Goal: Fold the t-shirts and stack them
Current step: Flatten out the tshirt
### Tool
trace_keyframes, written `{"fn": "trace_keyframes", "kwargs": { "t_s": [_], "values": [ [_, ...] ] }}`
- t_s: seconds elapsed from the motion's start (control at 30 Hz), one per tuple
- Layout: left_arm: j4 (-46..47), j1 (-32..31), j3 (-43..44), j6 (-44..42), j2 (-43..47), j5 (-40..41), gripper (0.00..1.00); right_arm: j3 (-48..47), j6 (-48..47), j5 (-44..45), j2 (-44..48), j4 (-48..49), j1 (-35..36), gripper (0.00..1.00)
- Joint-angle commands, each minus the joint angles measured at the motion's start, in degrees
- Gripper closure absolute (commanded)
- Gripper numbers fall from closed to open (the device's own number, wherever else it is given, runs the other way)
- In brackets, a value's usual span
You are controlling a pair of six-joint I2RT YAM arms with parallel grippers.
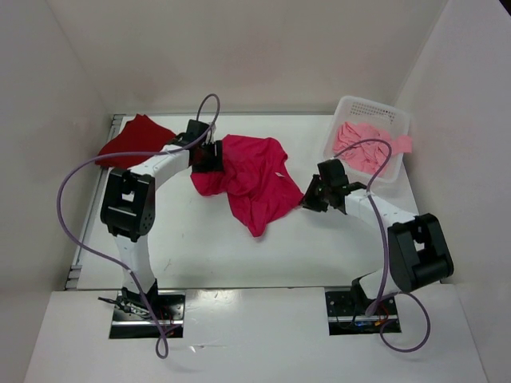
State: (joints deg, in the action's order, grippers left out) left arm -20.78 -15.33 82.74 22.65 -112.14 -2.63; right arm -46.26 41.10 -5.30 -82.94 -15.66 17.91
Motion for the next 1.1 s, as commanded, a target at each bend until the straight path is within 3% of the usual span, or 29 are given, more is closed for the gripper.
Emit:
{"fn": "trace_keyframes", "kwargs": {
  "t_s": [0.0, 0.03, 0.07, 0.17, 0.43, 0.57, 0.63, 0.67, 0.7, 0.73, 0.8, 0.9, 0.97, 1.07],
  "values": [
    [2.41, -0.40, 4.70, -0.86, -2.20, 3.33, 0.35, 2.92, 2.57, -0.76, 3.48, 2.21, 0.19, 0.71],
    [2.41, -0.40, 5.32, -0.86, -3.43, 3.34, 0.51, 2.93, 2.58, -0.76, 4.01, 2.21, 0.19, 0.67],
    [1.71, -0.40, 5.85, -0.86, -3.44, 3.34, 0.61, 2.93, 3.10, -0.76, 4.01, 2.21, 0.19, 0.58],
    [1.70, -0.40, 5.85, -0.16, -2.31, 4.74, 0.99, 2.93, 3.90, 0.11, 3.14, 3.26, -0.42, 0.43],
    [-1.10, 7.85, -5.12, 1.08, 19.64, -3.60, 1.00, -2.07, 5.66, -4.62, -9.33, 8.63, -1.74, 0.44],
    [-2.69, 13.65, -13.64, 1.16, 28.36, -7.73, 1.00, -4.01, 5.05, -6.48, -8.39, 6.70, -1.74, 0.44],
    [-1.90, 13.66, -16.99, 1.16, 29.52, -7.74, 0.95, -2.62, 5.04, -7.09, -3.85, 4.86, -1.74, 0.50],
    [-1.90, 13.66, -17.00, 0.55, 29.52, -8.52, 0.86, -2.61, 4.26, -6.40, -1.98, 4.15, -0.43, 0.54],
    [-1.90, 13.14, -17.00, 0.55, 27.87, -9.05, 0.60, -1.82, 3.73, -6.39, -0.31, 2.41, 0.10, 0.57],
    [-1.90, 11.31, -15.61, -0.06, 26.98, -8.01, 0.50, -1.82, 3.72, -6.39, 0.92, 1.69, 0.63, 0.61],
    [-1.29, 9.36, -14.02, -0.07, 24.00, -5.90, 0.39, -1.82, 3.72, -8.31, 2.34, 1.16, 3.78, 0.68],
    [0.11, 5.85, -10.85, 0.54, 19.51, -4.75, 0.37, -2.34, 4.77, -11.74, -0.90, 1.16, 10.99, 0.68],
    [0.12, 3.65, -8.05, 0.55, 15.22, -3.61, 0.35, -2.96, 6.00, -12.45, -3.45, 3.61, 15.63, 0.58],
    [0.12, 1.54, -5.49, 0.55, 10.29, -2.38, 0.32, -2.96, 8.55, -12.45, -4.60, 6.16, 17.24, 0.46]
  ]
}}
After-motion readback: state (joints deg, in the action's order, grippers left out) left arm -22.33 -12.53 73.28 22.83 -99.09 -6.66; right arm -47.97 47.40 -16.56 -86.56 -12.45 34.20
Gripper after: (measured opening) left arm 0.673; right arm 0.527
